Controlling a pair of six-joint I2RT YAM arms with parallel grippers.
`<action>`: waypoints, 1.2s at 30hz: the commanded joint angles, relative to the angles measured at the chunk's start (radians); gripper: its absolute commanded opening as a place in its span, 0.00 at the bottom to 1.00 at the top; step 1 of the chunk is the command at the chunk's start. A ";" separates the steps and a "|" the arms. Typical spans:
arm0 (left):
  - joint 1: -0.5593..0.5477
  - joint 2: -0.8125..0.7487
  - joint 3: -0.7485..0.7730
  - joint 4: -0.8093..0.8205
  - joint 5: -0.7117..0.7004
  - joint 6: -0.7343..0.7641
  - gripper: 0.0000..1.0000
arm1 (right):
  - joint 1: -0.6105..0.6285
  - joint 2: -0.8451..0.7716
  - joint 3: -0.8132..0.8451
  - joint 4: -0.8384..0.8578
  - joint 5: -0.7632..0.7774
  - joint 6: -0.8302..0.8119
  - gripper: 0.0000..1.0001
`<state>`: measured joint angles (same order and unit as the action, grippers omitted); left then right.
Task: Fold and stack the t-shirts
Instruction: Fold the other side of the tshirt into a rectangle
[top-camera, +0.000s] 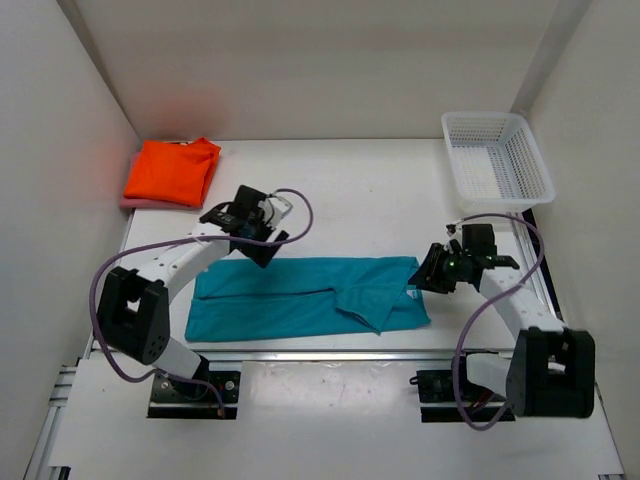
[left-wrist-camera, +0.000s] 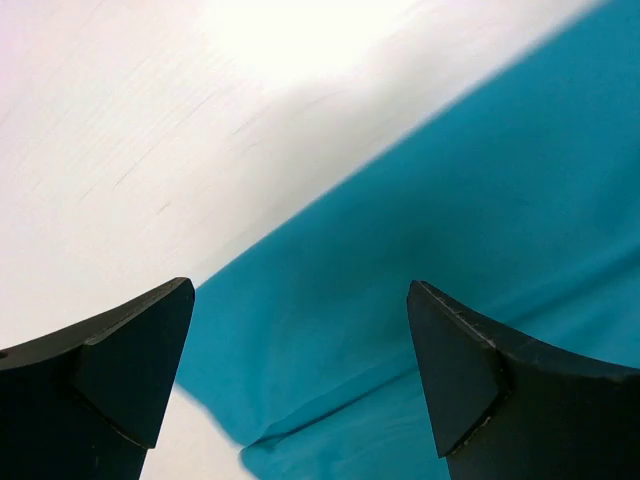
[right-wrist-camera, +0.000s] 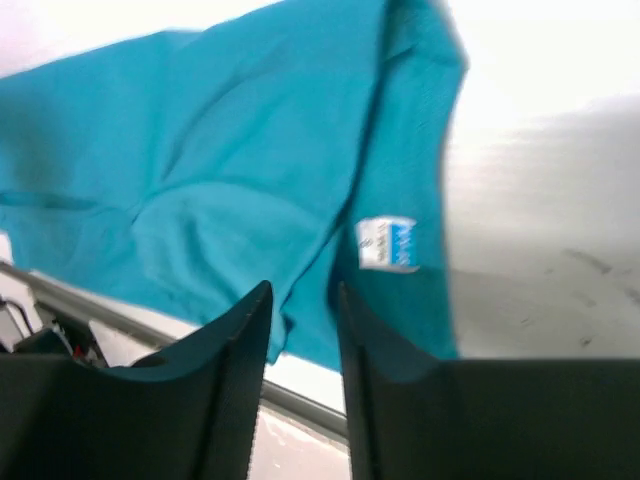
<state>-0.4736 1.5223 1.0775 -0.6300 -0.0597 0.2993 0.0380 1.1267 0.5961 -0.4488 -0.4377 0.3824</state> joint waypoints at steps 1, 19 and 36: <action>0.090 -0.063 -0.082 0.049 -0.147 -0.019 0.99 | 0.002 0.109 0.089 0.033 0.073 0.004 0.39; 0.312 -0.008 -0.260 0.170 -0.265 0.024 0.99 | 0.009 0.432 0.220 0.173 0.037 -0.043 0.28; 0.401 0.070 -0.215 0.124 -0.244 0.024 0.99 | 0.034 0.535 0.369 0.019 0.090 -0.039 0.30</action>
<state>-0.0917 1.5700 0.8558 -0.4706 -0.3107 0.3313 0.0422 1.6871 0.9314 -0.3813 -0.3573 0.3580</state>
